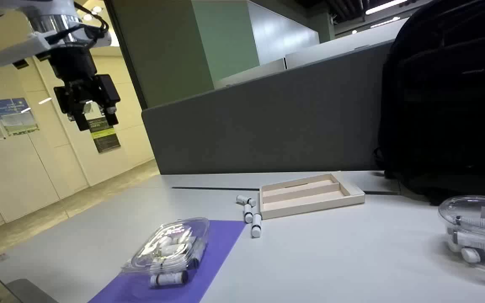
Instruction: Pick a bottle from the table and put it on the tray
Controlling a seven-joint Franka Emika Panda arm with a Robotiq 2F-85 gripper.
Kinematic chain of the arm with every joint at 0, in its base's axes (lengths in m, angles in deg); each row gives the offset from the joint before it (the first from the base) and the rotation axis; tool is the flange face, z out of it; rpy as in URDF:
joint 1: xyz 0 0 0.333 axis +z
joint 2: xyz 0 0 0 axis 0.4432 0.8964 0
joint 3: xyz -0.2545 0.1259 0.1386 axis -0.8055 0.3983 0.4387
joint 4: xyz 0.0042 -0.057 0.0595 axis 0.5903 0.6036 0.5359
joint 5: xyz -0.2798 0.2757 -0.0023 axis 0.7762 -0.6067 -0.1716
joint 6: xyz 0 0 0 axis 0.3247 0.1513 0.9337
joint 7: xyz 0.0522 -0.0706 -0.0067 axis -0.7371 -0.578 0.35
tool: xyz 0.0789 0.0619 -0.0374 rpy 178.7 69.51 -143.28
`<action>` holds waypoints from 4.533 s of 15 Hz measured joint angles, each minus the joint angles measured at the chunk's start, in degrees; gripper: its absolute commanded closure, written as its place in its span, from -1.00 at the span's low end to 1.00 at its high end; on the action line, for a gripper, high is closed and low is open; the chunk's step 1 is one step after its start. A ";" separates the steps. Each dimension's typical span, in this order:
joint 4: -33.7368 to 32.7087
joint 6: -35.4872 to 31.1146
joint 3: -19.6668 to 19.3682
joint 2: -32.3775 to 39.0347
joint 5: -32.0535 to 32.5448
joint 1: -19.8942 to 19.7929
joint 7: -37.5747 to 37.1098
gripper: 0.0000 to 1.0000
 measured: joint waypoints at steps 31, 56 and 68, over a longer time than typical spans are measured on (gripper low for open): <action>2.30 -23.58 -12.87 18.72 6.01 -10.86 4.81 -1.00; -14.07 -25.06 -14.78 44.64 15.07 -12.92 17.62 -1.00; -27.43 -18.26 -12.70 57.03 15.05 -14.38 25.90 -0.02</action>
